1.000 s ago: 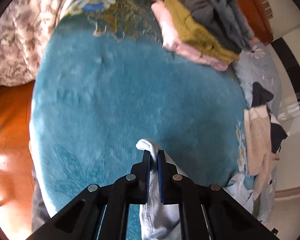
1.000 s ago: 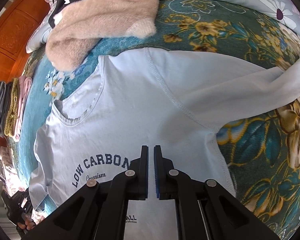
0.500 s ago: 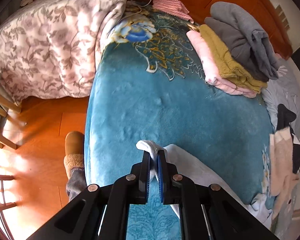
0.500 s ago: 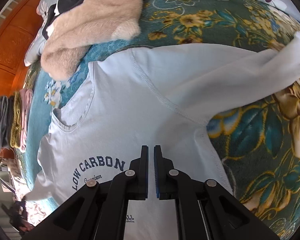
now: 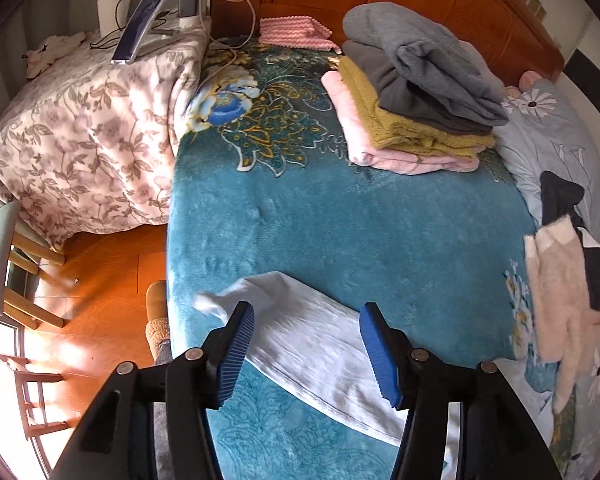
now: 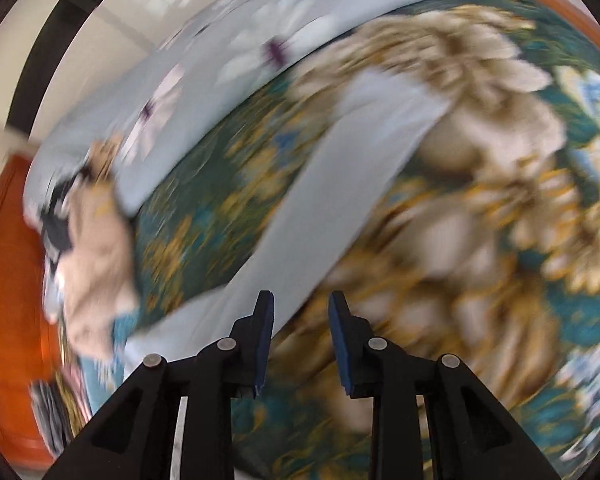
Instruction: Fold clothes
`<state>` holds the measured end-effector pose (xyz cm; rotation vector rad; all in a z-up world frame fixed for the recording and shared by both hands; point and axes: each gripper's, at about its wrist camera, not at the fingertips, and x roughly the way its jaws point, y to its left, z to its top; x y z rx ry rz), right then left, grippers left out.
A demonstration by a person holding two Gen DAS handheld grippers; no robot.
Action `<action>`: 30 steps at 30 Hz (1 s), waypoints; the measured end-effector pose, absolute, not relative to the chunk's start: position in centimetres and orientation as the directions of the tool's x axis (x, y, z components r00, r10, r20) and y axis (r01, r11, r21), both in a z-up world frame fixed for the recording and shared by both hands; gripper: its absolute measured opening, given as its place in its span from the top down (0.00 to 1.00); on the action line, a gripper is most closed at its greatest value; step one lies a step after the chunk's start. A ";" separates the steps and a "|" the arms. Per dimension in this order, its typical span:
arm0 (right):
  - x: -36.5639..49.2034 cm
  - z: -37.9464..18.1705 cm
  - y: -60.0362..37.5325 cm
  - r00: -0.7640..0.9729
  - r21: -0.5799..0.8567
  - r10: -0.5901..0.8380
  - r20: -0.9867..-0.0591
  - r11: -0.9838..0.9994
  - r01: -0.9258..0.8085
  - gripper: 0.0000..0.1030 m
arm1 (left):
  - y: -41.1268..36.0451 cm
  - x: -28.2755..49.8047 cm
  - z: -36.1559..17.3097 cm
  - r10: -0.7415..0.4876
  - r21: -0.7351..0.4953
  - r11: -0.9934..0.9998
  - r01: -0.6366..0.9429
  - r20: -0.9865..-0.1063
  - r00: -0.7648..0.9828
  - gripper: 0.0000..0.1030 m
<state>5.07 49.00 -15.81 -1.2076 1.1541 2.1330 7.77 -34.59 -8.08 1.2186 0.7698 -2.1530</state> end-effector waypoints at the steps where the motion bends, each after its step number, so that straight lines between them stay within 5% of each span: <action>1: 5.4 -15.9 50.8 -0.538 0.460 -0.013 -0.843 -0.535 -0.708 0.64 | -33.7 7.7 -7.7 -0.163 -0.213 -0.702 0.680 -0.881 -0.444 0.41; 3: 5.6 -16.2 54.1 -0.556 0.481 0.013 -0.831 -0.485 -0.731 0.57 | -31.9 7.7 -7.0 -0.146 -0.215 -0.727 0.652 -0.879 -0.453 0.41; 15: 3.5 -20.2 59.9 -0.641 0.638 -0.068 -0.765 -0.224 -0.737 0.58 | -24.1 9.7 -3.5 -0.071 -0.268 -0.797 0.542 -0.849 -0.523 0.41; 17: 3.7 -20.8 60.1 -0.659 0.661 -0.077 -0.748 -0.174 -0.730 0.70 | -23.2 9.7 -3.3 -0.068 -0.261 -0.808 0.527 -0.849 -0.524 0.41; 18: 3.7 -21.0 60.2 -0.657 0.661 -0.081 -0.749 -0.164 -0.732 0.91 | -22.7 9.7 -3.2 -0.066 -0.258 -0.814 0.520 -0.849 -0.525 0.41; 19: 3.6 -20.9 60.3 -0.651 0.653 -0.082 -0.755 -0.181 -0.735 0.96 | -22.4 9.7 -3.1 -0.063 -0.257 -0.819 0.513 -0.848 -0.526 0.41; 30: 7.3 -14.3 62.7 -0.683 0.591 0.041 -0.730 -0.465 -0.659 1.00 | -20.8 10.1 -3.8 -0.022 -0.269 -0.835 0.480 -0.855 -0.519 0.41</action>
